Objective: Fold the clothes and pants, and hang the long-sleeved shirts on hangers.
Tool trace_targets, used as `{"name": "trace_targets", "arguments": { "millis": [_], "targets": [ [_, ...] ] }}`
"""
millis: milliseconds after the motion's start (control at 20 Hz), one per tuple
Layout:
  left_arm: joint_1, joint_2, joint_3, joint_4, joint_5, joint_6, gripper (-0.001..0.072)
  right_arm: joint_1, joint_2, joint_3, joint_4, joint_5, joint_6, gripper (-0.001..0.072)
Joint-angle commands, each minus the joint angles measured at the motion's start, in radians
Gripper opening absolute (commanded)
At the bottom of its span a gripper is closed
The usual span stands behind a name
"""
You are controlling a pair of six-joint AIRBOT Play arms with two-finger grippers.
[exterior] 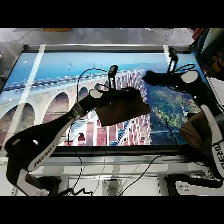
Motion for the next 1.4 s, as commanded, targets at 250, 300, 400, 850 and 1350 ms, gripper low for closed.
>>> {"name": "trace_targets", "arguments": {
  "millis": [250, 300, 400, 850, 1350],
  "targets": [
    [0.059, -0.018, 0.037, -0.04, -0.029, 0.003, 0.0713, -0.22, -0.048, 0.0, -0.234, 0.069, -0.001, 0.0012],
    [0.079, -0.01, 0.037, -0.04, -0.039, 0.003, 0.0713, -0.239, -0.089, 0.0, -0.22, 0.139, -0.018, 0.0013],
    [0.113, 0.002, 0.037, -0.04, -0.069, 0.003, 0.0713, -0.259, -0.19, 0.0, -0.142, 0.351, -0.167, 0.0012],
    [0.178, 0.011, 0.037, -0.063, -0.274, 0.003, 0.0711, -0.255, -0.385, 0.0, 0.132, 0.317, -0.214, 0.0667],
    [0.179, 0.011, 0.037, -0.064, -0.287, 0.003, 0.0704, -0.223, -0.483, 0.0, 0.15, 0.415, -0.137, 0.069]
  ]
}}
